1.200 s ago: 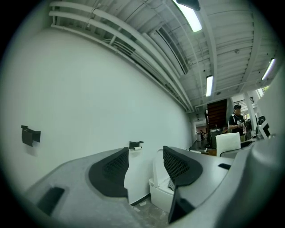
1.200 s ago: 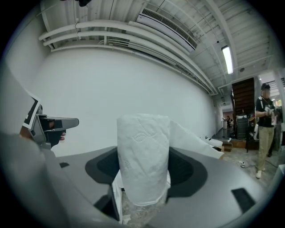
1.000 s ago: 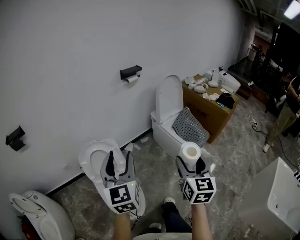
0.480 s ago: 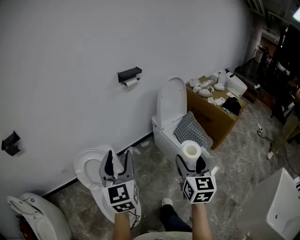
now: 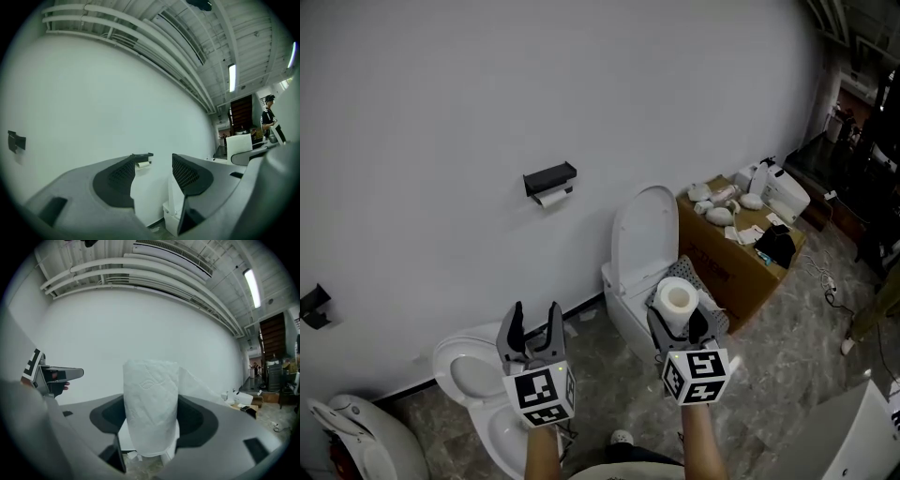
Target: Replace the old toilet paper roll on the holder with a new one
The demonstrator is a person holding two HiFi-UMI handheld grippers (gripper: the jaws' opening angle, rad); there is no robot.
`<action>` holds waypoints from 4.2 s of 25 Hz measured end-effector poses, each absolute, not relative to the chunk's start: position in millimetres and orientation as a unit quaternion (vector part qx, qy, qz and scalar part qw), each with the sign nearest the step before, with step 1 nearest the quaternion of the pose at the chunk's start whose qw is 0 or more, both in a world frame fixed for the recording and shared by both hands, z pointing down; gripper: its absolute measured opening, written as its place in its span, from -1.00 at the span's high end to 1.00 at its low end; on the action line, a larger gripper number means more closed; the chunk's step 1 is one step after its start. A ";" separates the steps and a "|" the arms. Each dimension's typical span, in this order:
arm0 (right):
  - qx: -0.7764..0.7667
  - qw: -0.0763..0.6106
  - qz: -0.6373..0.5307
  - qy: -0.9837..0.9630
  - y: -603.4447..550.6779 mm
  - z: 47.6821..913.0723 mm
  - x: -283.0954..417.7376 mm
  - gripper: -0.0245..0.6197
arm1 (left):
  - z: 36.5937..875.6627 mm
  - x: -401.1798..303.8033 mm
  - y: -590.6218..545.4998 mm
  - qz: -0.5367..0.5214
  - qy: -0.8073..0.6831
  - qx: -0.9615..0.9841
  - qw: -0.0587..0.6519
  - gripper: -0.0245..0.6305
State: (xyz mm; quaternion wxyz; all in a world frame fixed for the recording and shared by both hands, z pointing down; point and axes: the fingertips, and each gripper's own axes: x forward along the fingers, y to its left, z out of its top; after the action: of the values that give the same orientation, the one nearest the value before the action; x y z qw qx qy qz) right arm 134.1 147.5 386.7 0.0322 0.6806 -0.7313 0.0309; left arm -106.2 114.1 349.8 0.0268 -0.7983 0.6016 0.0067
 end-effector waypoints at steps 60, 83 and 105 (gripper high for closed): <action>0.579 0.046 0.039 -0.813 -351.8 400.2 142.9 -0.01 | 373.3 -107.5 -316.0 -0.046 0.698 -0.714 0.030 0.23; 0.549 0.071 0.036 -0.832 -392.6 409.7 135.8 -0.01 | 395.0 -98.7 -336.7 -0.233 0.693 -0.670 0.129 0.23; 0.564 0.077 0.055 -0.820 -403.1 422.2 150.8 -0.01 | 478.8 -71.3 -361.1 -0.564 0.557 -0.521 0.315 0.14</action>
State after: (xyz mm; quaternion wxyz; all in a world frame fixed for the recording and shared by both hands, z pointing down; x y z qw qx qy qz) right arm 150.8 -403.1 422.2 0.0773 0.5643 -0.8201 0.0546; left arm -71.3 -361.1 478.8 0.3154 -0.5212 0.5574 -0.5641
